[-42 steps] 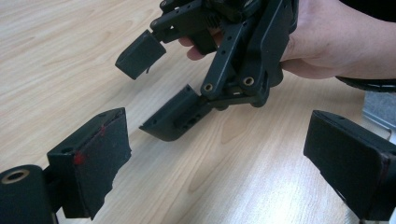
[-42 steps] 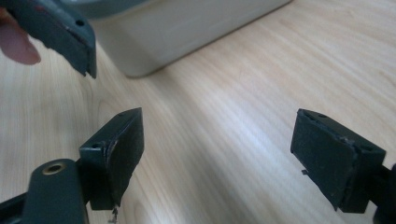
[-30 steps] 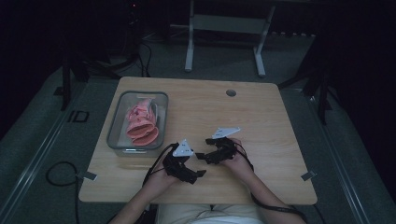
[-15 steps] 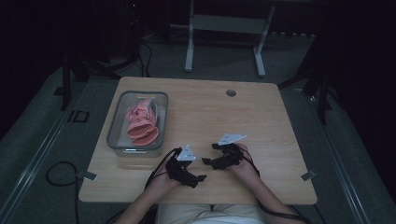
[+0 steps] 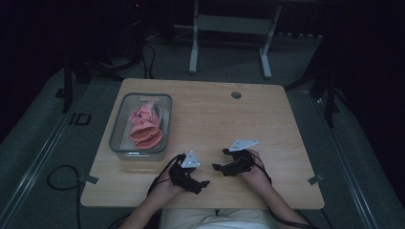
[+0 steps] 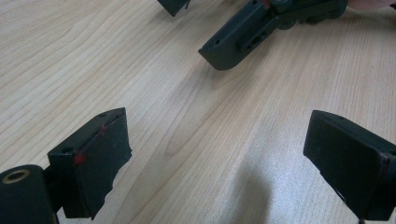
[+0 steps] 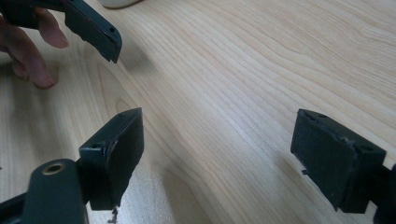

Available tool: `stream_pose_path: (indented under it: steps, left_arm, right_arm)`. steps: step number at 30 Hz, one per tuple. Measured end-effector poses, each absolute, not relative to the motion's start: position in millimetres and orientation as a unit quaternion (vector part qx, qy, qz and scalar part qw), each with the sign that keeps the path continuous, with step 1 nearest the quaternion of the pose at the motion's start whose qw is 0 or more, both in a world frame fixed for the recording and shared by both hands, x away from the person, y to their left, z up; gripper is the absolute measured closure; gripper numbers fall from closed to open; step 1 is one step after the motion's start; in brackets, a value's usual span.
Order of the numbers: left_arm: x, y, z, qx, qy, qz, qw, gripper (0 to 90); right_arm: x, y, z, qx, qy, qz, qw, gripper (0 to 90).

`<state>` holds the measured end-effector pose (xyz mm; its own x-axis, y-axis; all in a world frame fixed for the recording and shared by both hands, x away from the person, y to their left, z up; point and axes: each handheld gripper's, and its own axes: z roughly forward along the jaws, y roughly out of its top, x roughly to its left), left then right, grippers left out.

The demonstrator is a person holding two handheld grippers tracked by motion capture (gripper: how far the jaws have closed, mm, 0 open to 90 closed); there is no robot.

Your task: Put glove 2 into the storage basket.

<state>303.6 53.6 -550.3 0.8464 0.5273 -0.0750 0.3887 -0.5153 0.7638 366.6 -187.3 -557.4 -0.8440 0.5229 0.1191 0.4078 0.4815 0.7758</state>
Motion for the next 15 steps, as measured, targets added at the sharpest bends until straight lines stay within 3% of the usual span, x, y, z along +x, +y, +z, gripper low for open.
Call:
stream_pose_path:
  steps: [15]
  left_arm:
    - [302.4,54.0,-550.3,0.866,0.266,0.083,0.415,6.7]
  right_arm:
    - [366.3,-189.5,-557.7,0.275,0.856,0.432,0.070,17.2]
